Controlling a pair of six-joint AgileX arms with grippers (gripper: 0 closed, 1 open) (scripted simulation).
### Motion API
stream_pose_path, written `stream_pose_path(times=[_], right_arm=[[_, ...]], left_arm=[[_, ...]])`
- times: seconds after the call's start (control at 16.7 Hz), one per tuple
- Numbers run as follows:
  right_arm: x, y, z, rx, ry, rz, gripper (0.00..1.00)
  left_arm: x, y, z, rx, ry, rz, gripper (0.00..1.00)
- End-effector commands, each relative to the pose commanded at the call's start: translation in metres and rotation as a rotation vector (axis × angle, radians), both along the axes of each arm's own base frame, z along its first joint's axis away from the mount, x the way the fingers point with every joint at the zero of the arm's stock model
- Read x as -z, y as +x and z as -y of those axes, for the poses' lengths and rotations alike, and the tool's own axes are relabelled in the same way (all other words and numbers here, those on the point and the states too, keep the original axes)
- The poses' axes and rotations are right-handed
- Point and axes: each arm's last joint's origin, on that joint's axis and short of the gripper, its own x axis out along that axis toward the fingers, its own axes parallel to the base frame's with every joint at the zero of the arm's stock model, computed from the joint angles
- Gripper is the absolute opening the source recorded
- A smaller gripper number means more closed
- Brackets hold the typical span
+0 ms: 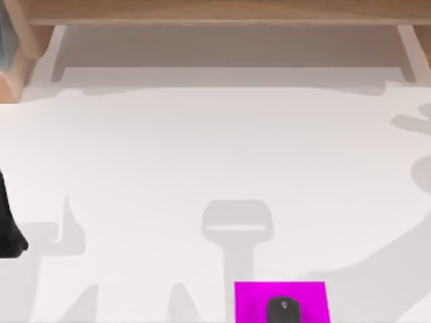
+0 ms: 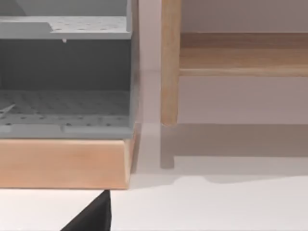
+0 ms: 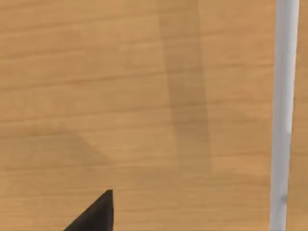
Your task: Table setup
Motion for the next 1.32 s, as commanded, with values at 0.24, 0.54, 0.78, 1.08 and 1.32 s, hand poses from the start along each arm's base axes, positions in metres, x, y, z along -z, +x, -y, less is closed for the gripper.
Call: stream_pose_path(times=[0.24,0.54,0.78,1.08,1.32], right_arm=[[-0.061,-0.024,-0.036,0.012,0.23,0.003,1.0],[-0.157,-0.112,-0.092,0.019,0.579,0.102,1.0],[-0.183,-0.216,-0.128,-0.014,0.871,0.204,1.0],[-0.134,-0.299,-0.146,-0.049,1.202,0.228,1.0],[-0.084,-0.317,-0.151,-0.041,1.372,0.184,1.0]], left_arm=[[0.0,0.0,0.0,0.0,0.0,0.0,1.0],[0.0,0.0,0.0,0.0,0.0,0.0,1.0],[0.0,0.0,0.0,0.0,0.0,0.0,1.0],[0.0,0.0,0.0,0.0,0.0,0.0,1.0],[0.0,0.0,0.0,0.0,0.0,0.0,1.0]])
